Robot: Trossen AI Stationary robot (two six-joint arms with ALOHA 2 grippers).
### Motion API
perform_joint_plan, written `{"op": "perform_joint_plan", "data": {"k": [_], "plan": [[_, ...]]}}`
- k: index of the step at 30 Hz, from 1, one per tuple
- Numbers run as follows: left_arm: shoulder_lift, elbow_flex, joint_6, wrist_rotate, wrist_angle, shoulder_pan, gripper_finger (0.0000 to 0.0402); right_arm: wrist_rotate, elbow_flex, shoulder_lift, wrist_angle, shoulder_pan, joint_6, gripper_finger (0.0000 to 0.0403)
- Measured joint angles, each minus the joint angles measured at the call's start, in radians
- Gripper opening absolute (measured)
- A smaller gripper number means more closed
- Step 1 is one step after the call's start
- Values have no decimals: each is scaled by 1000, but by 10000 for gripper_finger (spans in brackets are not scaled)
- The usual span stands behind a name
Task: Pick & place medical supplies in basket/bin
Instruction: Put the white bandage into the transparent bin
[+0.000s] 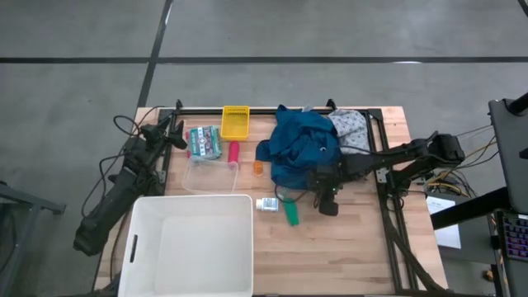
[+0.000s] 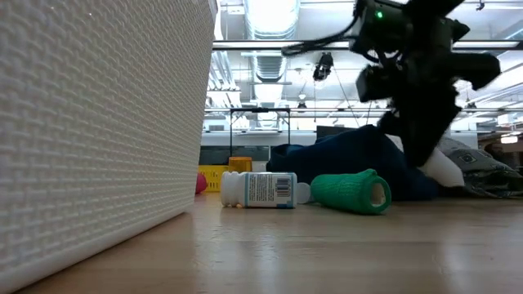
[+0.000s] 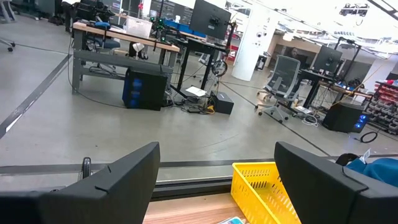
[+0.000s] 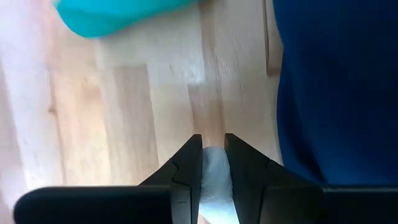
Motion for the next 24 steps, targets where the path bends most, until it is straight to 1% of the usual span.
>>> {"op": "perform_joint_plan", "data": {"k": [3, 10, 13, 16, 22, 24], "plan": [[0, 0, 0, 0, 0, 0, 322, -2, 40, 0, 0, 0, -5, 58], [0, 0, 0, 0, 0, 0, 322, -12, 158, 0, 0, 0, -81, 58], [0, 0, 0, 0, 0, 0, 322, -49, 214, 0, -1, 0, -130, 58], [0, 0, 0, 0, 0, 0, 322, -64, 275, 0, -2, 0, -194, 58], [0, 0, 0, 0, 0, 0, 322, -151, 395, 0, 4, -6, -302, 58], [0, 0, 0, 0, 0, 0, 322, -161, 423, 0, 12, -6, -334, 58]]}}
